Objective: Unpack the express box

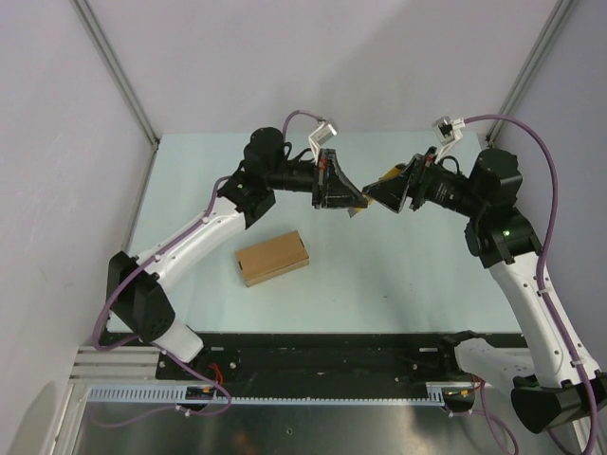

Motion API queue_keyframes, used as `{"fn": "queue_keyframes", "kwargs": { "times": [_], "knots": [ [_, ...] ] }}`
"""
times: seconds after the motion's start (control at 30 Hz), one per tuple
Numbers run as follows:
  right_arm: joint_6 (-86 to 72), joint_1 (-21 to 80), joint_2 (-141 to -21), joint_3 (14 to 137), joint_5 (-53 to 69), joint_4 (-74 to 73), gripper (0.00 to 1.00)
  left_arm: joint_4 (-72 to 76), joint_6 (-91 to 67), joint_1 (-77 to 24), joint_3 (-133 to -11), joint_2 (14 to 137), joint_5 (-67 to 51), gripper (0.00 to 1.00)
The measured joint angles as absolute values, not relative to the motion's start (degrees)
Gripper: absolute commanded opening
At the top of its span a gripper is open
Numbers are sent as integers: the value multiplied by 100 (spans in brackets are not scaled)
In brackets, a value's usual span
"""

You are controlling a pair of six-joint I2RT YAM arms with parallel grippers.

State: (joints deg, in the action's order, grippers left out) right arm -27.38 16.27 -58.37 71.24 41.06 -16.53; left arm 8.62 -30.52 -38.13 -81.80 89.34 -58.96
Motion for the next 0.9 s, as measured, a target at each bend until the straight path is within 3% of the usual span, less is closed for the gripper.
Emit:
{"fn": "queue_keyframes", "kwargs": {
  "times": [0.37, 0.53, 0.63, 0.73, 0.77, 0.83, 0.87, 0.9],
  "knots": [
    [-3177, 1400, -5813, 7006, 4956, -893, 87, 862, -3002, -3811, -8180, 8932, -6394, 0],
    [-3459, 1363, -5824, 6987, 5555, -666, 82, 862, -3000, -3806, -8180, 8932, -6534, 0],
    [-3470, 1363, -5824, 6987, 5789, -696, 73, 862, -3002, -3787, -8180, 8932, -6536, 0],
    [-3376, 1361, -5824, 6984, 5863, -860, 52, 860, -3009, -3758, -8180, 8932, -6523, 0],
    [-3339, 1361, -5824, 6984, 5857, -919, 41, 862, -3011, -3754, -8180, 8932, -6563, 0],
    [-3247, 1337, -5824, 6967, 5830, -1026, 28, 862, -3017, -3760, -8180, 8917, -6613, 0],
    [-3212, 1323, -5824, 6963, 5808, -1079, 11, 869, -3015, -3767, -8180, 8912, -6637, 0],
    [-3188, 1319, -5824, 6952, 5765, -1122, 4, 869, -3015, -3769, -8178, 8906, -6667, 1]
  ]
}}
